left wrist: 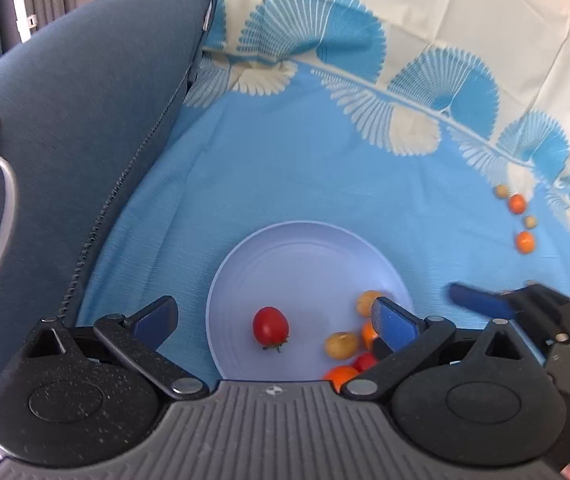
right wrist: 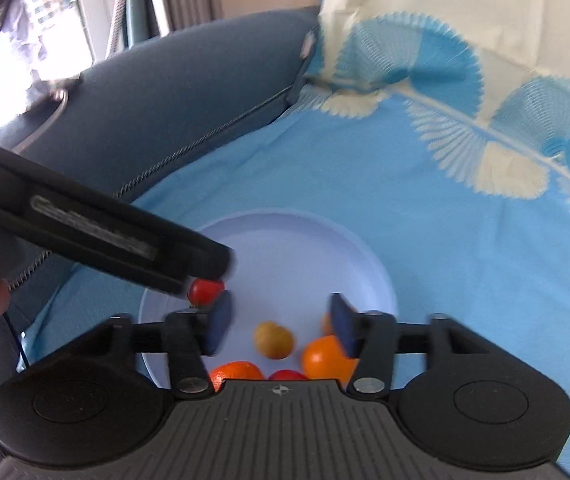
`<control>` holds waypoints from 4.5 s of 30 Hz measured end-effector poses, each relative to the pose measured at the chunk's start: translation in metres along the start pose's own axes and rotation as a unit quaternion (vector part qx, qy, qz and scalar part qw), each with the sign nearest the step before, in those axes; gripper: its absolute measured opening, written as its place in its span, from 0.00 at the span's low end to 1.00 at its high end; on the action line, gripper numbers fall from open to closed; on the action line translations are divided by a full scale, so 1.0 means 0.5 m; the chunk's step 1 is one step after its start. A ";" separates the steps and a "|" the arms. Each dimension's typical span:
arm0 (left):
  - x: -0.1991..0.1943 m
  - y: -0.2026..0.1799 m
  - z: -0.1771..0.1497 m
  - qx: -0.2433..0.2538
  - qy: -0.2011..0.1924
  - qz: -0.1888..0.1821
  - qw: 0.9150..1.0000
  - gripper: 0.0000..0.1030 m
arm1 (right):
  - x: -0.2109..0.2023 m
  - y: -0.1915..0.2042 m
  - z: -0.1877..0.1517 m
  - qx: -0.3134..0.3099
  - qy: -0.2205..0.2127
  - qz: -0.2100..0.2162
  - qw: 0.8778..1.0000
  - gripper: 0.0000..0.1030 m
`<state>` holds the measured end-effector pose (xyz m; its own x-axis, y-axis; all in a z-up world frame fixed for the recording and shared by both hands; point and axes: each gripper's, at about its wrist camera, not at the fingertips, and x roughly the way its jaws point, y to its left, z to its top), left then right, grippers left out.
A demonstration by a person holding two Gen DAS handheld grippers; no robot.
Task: Organize fruits
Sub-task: 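Carry both fruits over the plate and open both tools to release them, then move both open tools from the plate toward the remaining tangerines, then grasp a tangerine with the left tool while the right grasps another tangerine, then carry both tangerines over the plate and open both tools to release them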
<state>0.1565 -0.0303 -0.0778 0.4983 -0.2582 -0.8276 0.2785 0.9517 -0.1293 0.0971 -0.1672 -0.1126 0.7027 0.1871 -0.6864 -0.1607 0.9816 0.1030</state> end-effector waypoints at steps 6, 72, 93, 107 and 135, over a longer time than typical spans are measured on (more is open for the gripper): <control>-0.112 -0.029 -0.015 0.040 -0.056 0.037 0.997 1.00 | -0.123 -0.005 0.006 0.034 -0.034 -0.028 0.998 0.96; 0.267 -0.545 0.175 0.157 -0.023 -0.022 0.987 1.00 | -0.005 -0.624 -0.192 0.232 -0.098 -0.254 0.934 0.99; 0.537 -0.846 0.261 0.118 0.058 -0.077 0.988 1.00 | -0.037 -0.814 -0.264 0.349 -0.118 -0.322 0.872 0.39; 0.579 -0.844 0.271 0.028 0.122 -0.090 0.988 0.38 | -0.044 -0.825 -0.274 0.367 -0.130 -0.310 0.867 0.39; -0.007 -0.401 0.036 0.121 -0.021 -0.004 0.992 0.38 | -0.237 -0.452 -0.208 0.235 -0.194 -0.247 0.920 0.38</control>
<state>0.1135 -0.2234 -0.0392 0.5270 -0.2770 -0.8035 0.4695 0.8829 0.0036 -0.0219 -0.4150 -0.1295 0.8186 -0.3759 -0.4344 0.4979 0.8414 0.2101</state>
